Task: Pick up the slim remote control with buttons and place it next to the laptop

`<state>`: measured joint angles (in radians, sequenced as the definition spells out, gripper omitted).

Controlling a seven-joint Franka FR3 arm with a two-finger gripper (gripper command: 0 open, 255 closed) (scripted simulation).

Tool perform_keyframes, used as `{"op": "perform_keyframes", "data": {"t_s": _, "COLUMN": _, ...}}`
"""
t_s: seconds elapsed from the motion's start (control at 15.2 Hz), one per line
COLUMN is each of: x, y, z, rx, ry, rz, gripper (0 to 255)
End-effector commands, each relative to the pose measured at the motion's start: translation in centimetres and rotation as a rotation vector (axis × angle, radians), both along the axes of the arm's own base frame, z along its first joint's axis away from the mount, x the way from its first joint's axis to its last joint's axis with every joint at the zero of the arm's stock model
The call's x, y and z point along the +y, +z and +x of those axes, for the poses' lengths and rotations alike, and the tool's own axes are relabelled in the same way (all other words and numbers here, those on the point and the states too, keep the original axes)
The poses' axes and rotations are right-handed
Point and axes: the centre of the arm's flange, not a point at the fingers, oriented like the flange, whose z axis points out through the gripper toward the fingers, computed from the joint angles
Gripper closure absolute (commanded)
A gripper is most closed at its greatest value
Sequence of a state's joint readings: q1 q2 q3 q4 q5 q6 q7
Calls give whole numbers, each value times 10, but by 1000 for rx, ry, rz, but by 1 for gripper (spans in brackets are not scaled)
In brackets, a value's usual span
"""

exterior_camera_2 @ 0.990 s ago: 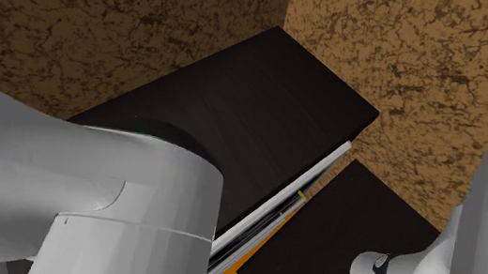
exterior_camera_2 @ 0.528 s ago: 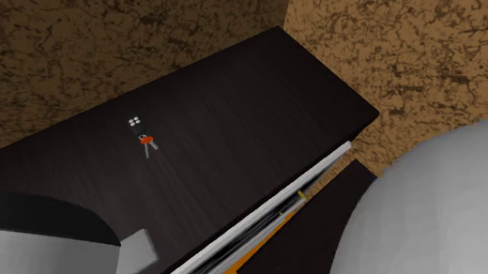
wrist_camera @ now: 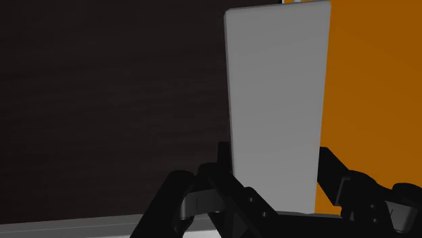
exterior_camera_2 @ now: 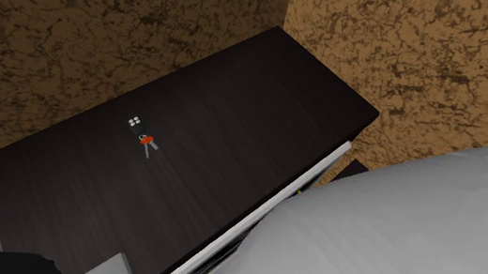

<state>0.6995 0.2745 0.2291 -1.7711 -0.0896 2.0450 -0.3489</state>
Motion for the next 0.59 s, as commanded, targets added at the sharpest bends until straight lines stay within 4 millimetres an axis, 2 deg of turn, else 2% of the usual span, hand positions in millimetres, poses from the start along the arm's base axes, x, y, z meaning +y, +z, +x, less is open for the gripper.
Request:
{"op": "perform_keyframes", "data": {"t_s": 0.0, "x": -1, "y": -9, "z": 0, "rx": -1, "ry": 0, "rz": 1, "gripper": 255}}
{"op": "perform_keyframes", "data": {"t_s": 0.53, "x": -1, "y": -51, "z": 0, "rx": -1, "ry": 0, "rz": 1, "gripper": 255}}
